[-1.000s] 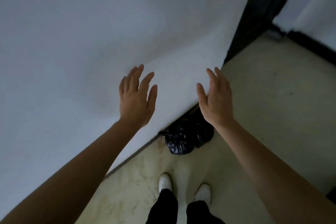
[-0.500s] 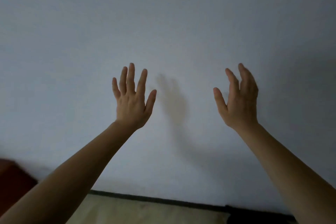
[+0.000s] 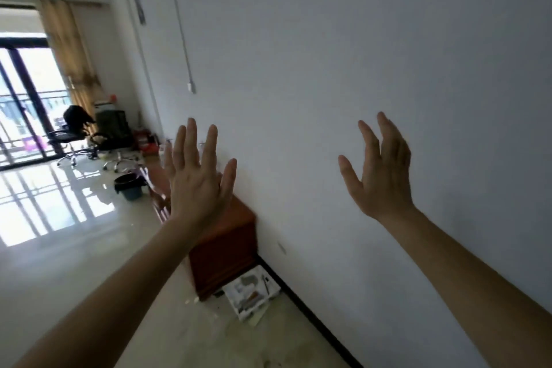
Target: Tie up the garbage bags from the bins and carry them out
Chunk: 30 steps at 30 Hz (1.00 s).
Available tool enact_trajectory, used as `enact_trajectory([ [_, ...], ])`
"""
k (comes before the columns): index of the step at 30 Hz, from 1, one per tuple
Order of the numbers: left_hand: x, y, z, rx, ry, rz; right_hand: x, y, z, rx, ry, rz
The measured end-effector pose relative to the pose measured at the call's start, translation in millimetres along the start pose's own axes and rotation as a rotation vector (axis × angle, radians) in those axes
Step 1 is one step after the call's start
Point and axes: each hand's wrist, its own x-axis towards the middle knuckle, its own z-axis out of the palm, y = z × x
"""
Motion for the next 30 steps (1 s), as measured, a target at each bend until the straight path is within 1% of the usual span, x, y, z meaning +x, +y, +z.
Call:
enact_trajectory([
  [3, -16, -84, -5, 0.092, -0.009, -0.097, 23, -79, 85, 0.116, -0.058, -0.115],
  [8, -37, -205, 1, 0.267, -0.045, -0.239, 50, -199, 225, 0.313, -0.152, -0.227],
  [12, -16, -299, 10, 0.424, -0.067, -0.289, 84, -274, 326, 0.457, -0.188, -0.293],
  [16, 30, -399, 21, 0.570, -0.098, -0.360, 144, -349, 430, 0.593, -0.263, -0.339],
  [21, 63, -502, 24, 0.732, -0.139, -0.460, 197, -450, 530, 0.697, -0.305, -0.389],
  [24, 61, -559, 27, 0.783, -0.149, -0.519, 201, -517, 584, 0.756, -0.362, -0.440],
  [27, 57, -625, 34, 0.804, -0.143, -0.571, 201, -584, 638, 0.803, -0.401, -0.530],
  [30, 60, -710, 43, 0.820, -0.141, -0.614, 209, -652, 701, 0.791, -0.401, -0.622],
])
